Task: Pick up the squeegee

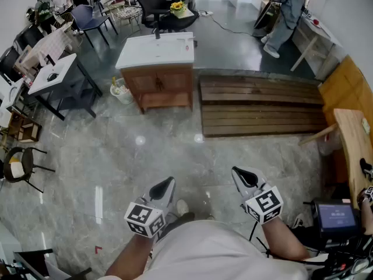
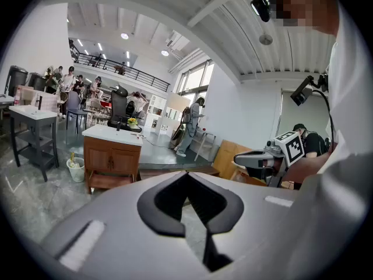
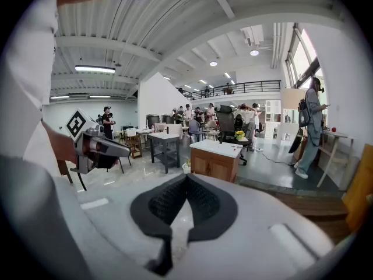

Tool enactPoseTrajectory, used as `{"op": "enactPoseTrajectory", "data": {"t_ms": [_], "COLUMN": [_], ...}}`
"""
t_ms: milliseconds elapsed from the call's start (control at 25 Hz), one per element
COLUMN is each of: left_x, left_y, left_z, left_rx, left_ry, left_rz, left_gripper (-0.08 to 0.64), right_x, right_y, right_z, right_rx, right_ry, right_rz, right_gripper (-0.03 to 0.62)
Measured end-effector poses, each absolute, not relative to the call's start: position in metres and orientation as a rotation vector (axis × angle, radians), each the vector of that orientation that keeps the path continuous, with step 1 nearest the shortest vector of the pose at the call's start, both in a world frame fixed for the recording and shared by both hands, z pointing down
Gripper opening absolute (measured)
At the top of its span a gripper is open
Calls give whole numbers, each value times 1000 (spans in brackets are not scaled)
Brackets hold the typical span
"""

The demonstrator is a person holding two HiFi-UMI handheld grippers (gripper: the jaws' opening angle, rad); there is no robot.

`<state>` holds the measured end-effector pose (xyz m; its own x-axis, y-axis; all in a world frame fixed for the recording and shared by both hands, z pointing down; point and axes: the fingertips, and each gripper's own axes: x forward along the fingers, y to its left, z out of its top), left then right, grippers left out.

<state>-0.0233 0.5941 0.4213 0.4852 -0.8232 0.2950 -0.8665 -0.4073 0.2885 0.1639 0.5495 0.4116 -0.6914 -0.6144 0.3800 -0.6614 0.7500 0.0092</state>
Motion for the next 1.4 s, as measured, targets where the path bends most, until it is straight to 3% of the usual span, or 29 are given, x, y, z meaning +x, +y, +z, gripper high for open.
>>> {"op": "enactPoseTrajectory", "data": {"t_ms": [560, 920, 1400], "left_x": [-122, -118, -102], "left_y": [517, 380, 106], "left_z": [441, 449, 442], "left_rx": [2354, 2343, 2183], "left_ry": [-1376, -1420, -1662], "left_rz": [140, 218, 214], "left_gripper": [20, 83, 129], "right_x": [51, 52, 97], "right_y": [462, 328, 94], "right_z": [416, 423, 411], "right_rx": [944, 987, 929], "right_ry": [-2559, -2576, -2607], "right_rz": [158, 100, 44], "right_gripper": [3, 77, 78]}}
